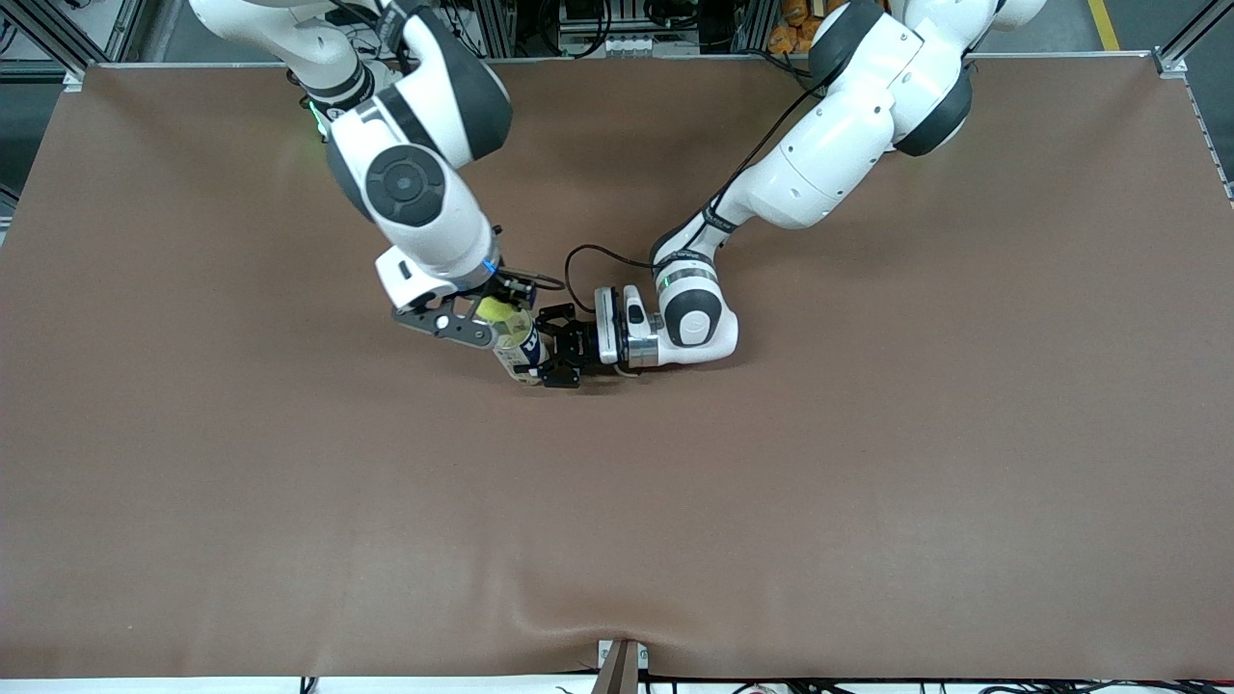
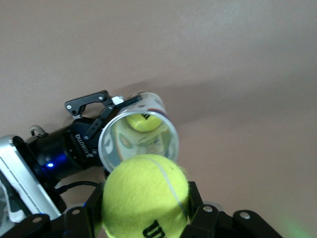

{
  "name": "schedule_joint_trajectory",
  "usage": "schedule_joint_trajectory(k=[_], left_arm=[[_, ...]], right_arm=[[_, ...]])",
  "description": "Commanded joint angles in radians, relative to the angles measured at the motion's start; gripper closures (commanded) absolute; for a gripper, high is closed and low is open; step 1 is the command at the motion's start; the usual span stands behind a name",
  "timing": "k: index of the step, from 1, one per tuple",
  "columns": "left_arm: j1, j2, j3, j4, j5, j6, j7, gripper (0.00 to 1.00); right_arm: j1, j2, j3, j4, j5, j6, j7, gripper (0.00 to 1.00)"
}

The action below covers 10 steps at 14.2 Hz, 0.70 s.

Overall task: Insert tennis ball vertically with right arm
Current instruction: 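Open the right gripper to drop the ball into the can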

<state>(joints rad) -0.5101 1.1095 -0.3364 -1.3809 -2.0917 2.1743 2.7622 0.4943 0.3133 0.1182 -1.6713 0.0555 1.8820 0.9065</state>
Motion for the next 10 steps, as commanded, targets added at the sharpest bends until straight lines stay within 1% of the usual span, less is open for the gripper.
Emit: schedule_joint_trajectory(k=[1,5,6,7,8,10], left_arm=[[-0.002,0.043,-0.007,0.008,-0.053,0.007,0.186,0.31],[-0.002,0.044,-0.007,0.008,-0.053,0.007,0.185,0.31],[-0.002,0.044,-0.007,0.008,-0.053,0.007,0.186,0.31],[-0.004,0.044,-0.007,0.008,-0.053,0.007,0.185,0.31],[-0.004,0.044,-0.007,0.008,-0.053,0.007,0.185,0.31],[-0.004,0.044,-0.007,0.008,-0.053,0.007,0.185,0.31]], right_arm=[[0.009,0.035,-0.012,0.018,0.001,0.034,0.031,0.51],[0.001,0.059,-0.014,0.019,-0.011,0.054,0.031,0.51],[0.0,0.062,-0.015,0.019,-0.011,0.066,0.031,0.47],[-0.002,0.062,-0.015,0.019,-0.011,0.066,0.031,0.33],[-0.003,0.062,-0.015,0.019,-0.011,0.066,0.029,0.0],[-0.007,0.062,-0.015,0.019,-0.011,0.065,0.028,0.0]])
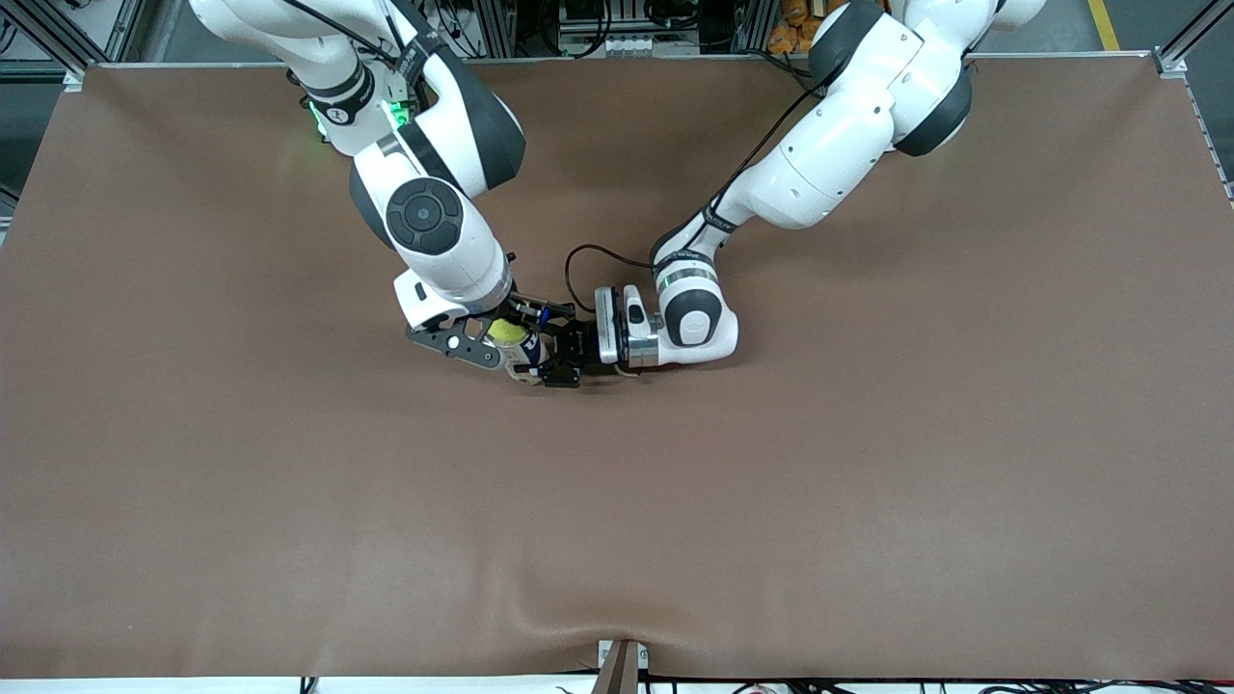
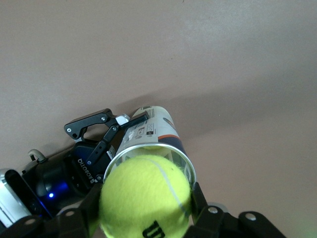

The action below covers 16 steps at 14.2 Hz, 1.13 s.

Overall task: Insert tennis ball vertically with right arm
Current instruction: 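Open the right gripper to drop the ball into the can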

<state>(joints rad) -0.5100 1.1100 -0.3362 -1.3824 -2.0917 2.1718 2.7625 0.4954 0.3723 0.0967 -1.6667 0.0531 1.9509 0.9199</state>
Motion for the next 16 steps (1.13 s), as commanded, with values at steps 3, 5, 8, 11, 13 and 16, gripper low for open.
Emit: schedule_joint_trajectory(k=[3,5,8,11,13,16], left_arm=[[-0.004,0.045,-0.007,0.009,-0.054,0.009,0.184,0.31],[-0.002,0.044,-0.007,0.009,-0.054,0.009,0.184,0.3],[-0.002,0.042,-0.009,0.009,-0.065,0.009,0.175,0.14],[0.004,0.034,-0.007,0.005,-0.082,0.009,0.17,0.0],[0.01,0.028,-0.007,-0.004,-0.082,0.009,0.163,0.0],[0.016,-0.016,-0.009,-0.064,-0.08,0.017,0.097,0.0]], right_arm=[[-0.009,0.002,0.003,0.016,-0.007,-0.004,0.013,0.0],[-0.011,0.002,0.002,0.022,-0.009,-0.006,0.008,0.0],[-0.095,-0.01,0.002,0.022,-0.007,-0.02,-0.112,0.0],[-0.201,-0.041,0.003,0.015,-0.004,-0.081,-0.277,0.0],[-0.262,-0.071,0.003,0.01,-0.002,-0.125,-0.398,0.0],[-0.349,-0.146,0.002,0.005,0.004,-0.197,-0.609,0.0]])
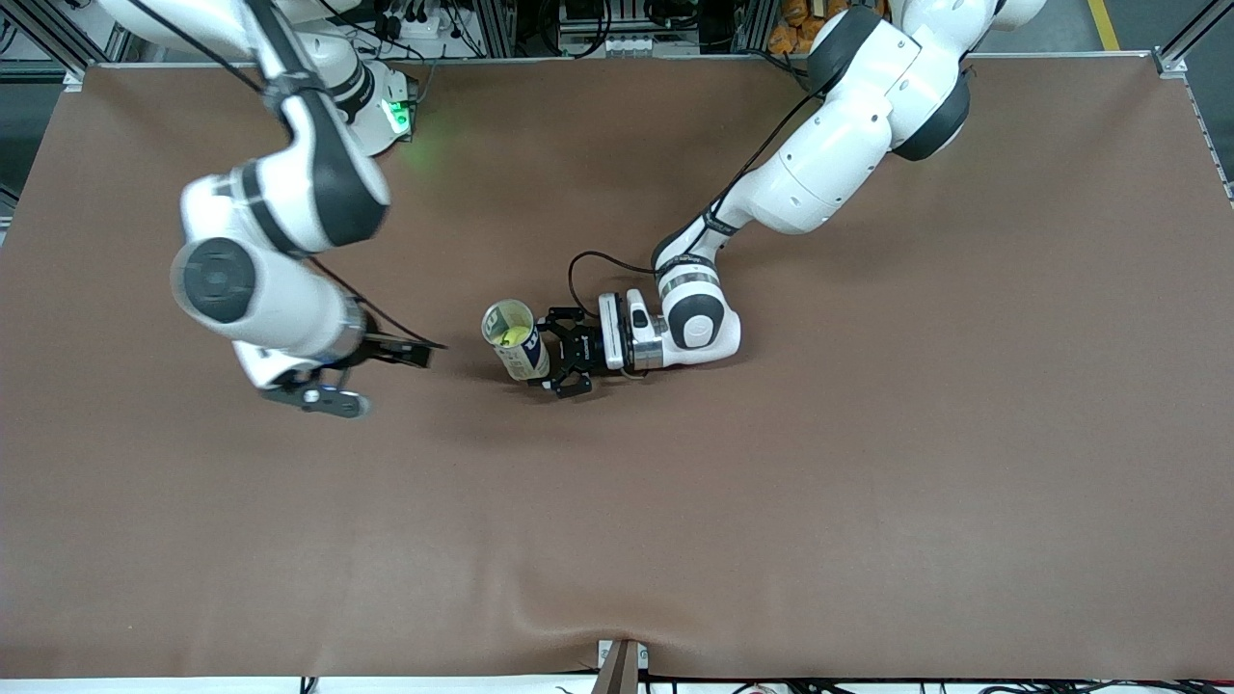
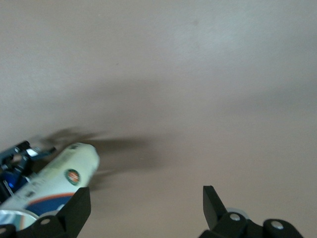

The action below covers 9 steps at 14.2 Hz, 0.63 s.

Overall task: Insert tennis ball vertically with right arm
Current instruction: 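Release the upright can with the left gripper while the right gripper withdraws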

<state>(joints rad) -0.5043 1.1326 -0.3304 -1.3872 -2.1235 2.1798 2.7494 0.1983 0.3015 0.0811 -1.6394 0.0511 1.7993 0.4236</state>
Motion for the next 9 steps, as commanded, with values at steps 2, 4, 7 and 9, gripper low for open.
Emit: schedule_joint_trajectory(k=[2,4,7,9], left_arm=[[0.032,-0.108,-0.013,-0.139,-0.043,0.014,0.084,0.0],[0.073,-0.155,-0.015,-0.211,-0.015,0.012,0.087,0.0],[0.116,-0.269,-0.018,-0.373,-0.003,0.012,0.085,0.0],[0.154,-0.361,-0.019,-0.462,0.052,0.012,0.053,0.0]], right_arm=[[-0.124,-0.154,0.017,-0.043,0.006,-0.105,-0.231,0.0],[-0.195,-0.224,0.013,-0.057,0.007,-0.156,-0.366,0.0],[-0.203,-0.272,-0.05,-0.027,0.007,-0.225,-0.469,0.0],[-0.198,-0.272,-0.076,0.05,0.007,-0.302,-0.523,0.0]])
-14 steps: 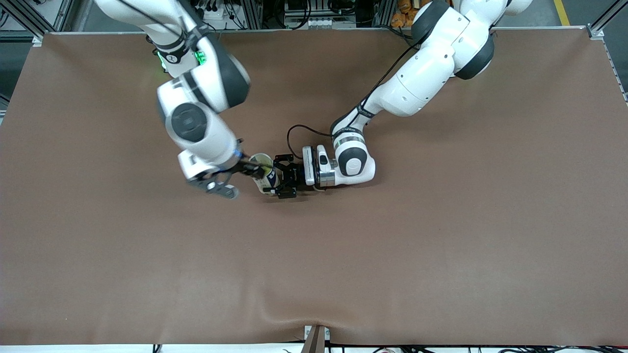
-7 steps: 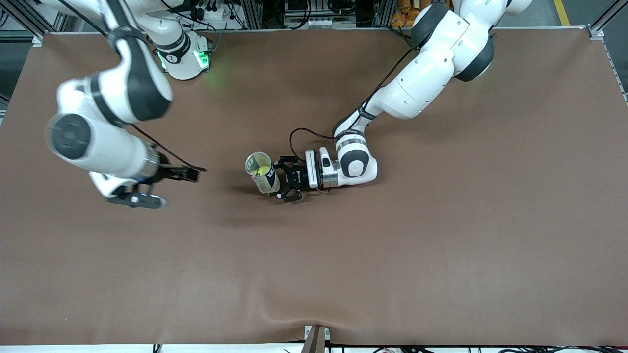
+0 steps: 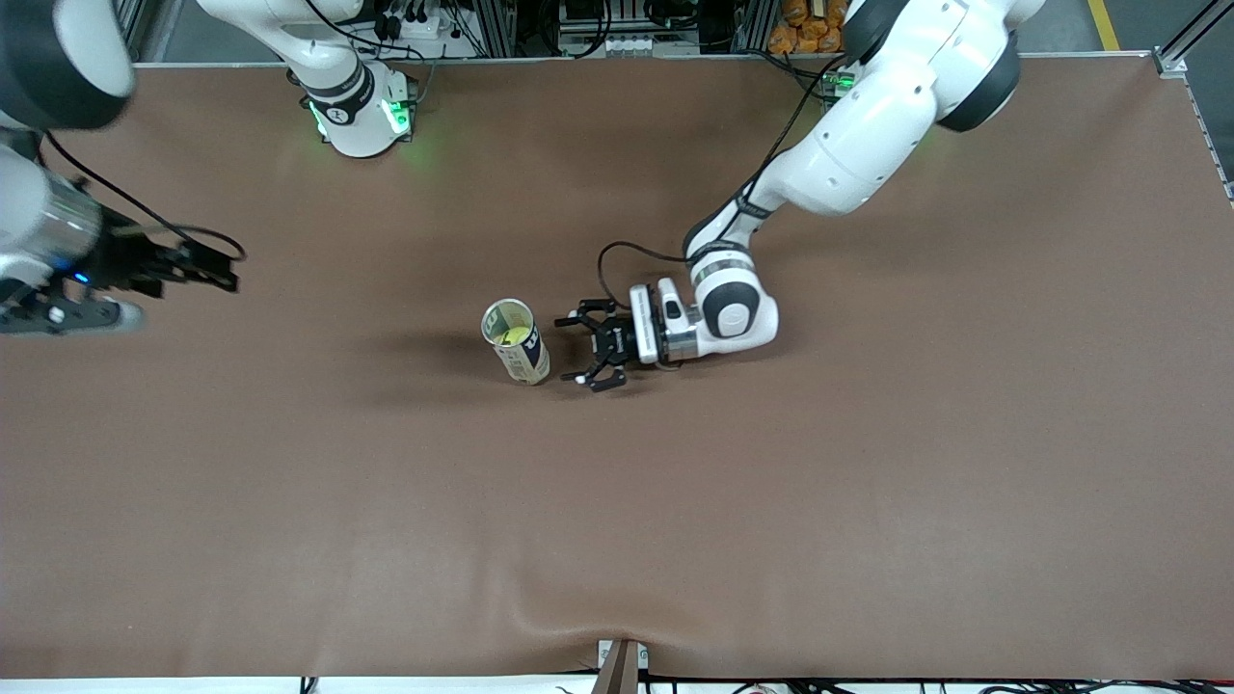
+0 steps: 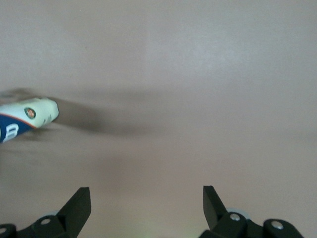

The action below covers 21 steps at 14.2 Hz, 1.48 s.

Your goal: Insert tennis ball vertically with right arm

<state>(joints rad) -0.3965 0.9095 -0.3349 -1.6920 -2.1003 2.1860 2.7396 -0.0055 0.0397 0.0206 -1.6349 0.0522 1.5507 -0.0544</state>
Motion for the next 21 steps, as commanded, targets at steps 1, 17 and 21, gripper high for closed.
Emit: schedule_joint_trajectory(k=[1,17,21], left_arm=[[0.071,-0.159,-0.015,-0.175,0.09,0.006,0.008,0.0],[0.605,-0.297,-0.012,-0.074,1.337,-0.366,-0.797,0.0],[0.634,-0.291,-0.006,0.073,1.56,-0.495,-1.048,0.0]], right_arm=[[0.015,-0.011,-0.03,0.078,0.0,-0.081,-0.047,0.0],[0.019,-0.006,-0.047,0.205,-0.046,-0.167,-0.041,0.0],[0.013,-0.012,-0.048,0.147,-0.035,-0.09,-0.041,0.0]])
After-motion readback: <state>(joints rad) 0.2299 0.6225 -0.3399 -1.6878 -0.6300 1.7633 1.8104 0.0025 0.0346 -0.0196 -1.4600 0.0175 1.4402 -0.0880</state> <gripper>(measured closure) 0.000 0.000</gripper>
